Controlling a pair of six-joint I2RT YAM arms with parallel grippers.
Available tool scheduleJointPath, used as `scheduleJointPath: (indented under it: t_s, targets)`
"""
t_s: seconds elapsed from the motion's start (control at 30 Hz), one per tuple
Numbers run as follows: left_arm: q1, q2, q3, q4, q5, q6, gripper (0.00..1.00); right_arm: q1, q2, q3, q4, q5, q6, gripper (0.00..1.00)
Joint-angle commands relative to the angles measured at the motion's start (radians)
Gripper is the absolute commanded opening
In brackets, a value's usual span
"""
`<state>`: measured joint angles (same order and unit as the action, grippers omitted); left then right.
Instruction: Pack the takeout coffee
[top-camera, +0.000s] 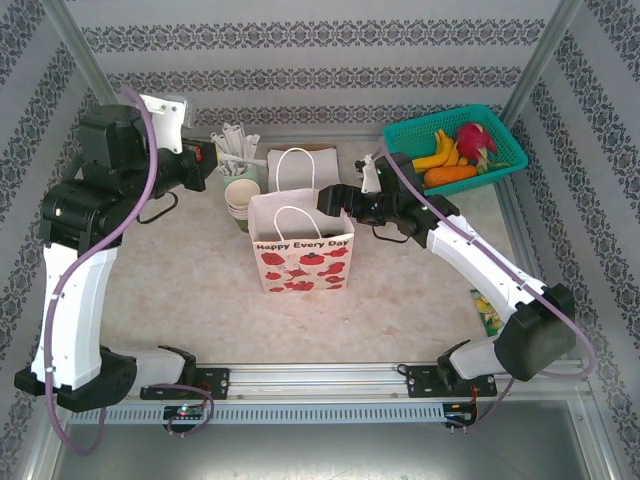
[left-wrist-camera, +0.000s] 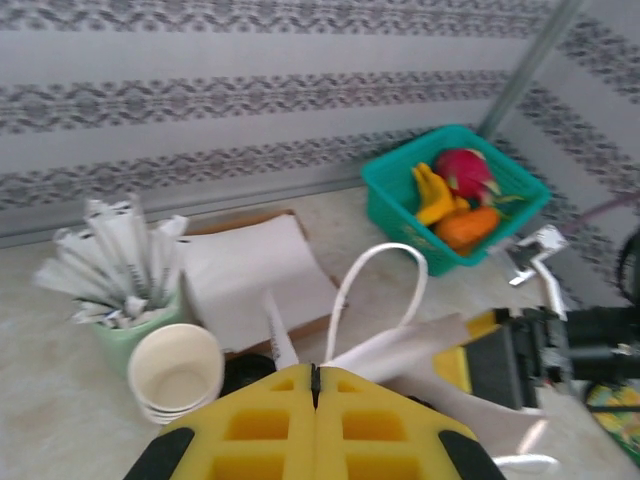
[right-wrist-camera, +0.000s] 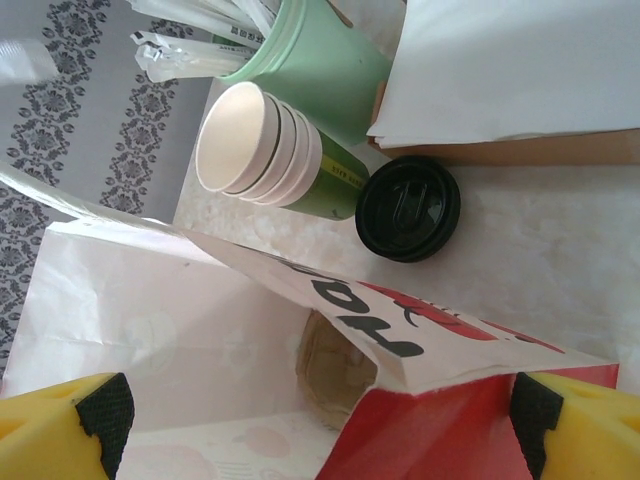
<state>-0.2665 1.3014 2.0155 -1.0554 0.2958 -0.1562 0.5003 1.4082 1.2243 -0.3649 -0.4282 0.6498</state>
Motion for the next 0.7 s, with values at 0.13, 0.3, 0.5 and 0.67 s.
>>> scheduleJointPath:
  t_s: [0.13,0.3,0.5,0.67]
  targets:
    - [-0.003,0.016,0.088,-0.114,0.022,0.066,0.0,0.004,-0.011,0.03,-0.01,0.017,-0.016,0.98]
    - [-0.003,-0.034,0.16,-0.248,-0.085,0.085,0.0,0.003,-0.01,0.037,-0.041,0.022,-0.024,0.98]
    - [-0.003,-0.04,0.163,-0.299,0.089,0.095,0.0,0.005,-0.005,0.046,-0.059,0.025,-0.036,0.98]
    - [-0.003,-0.008,0.15,-0.311,0.149,0.128,0.0,0.004,-0.01,0.043,-0.058,0.026,-0.039,0.98]
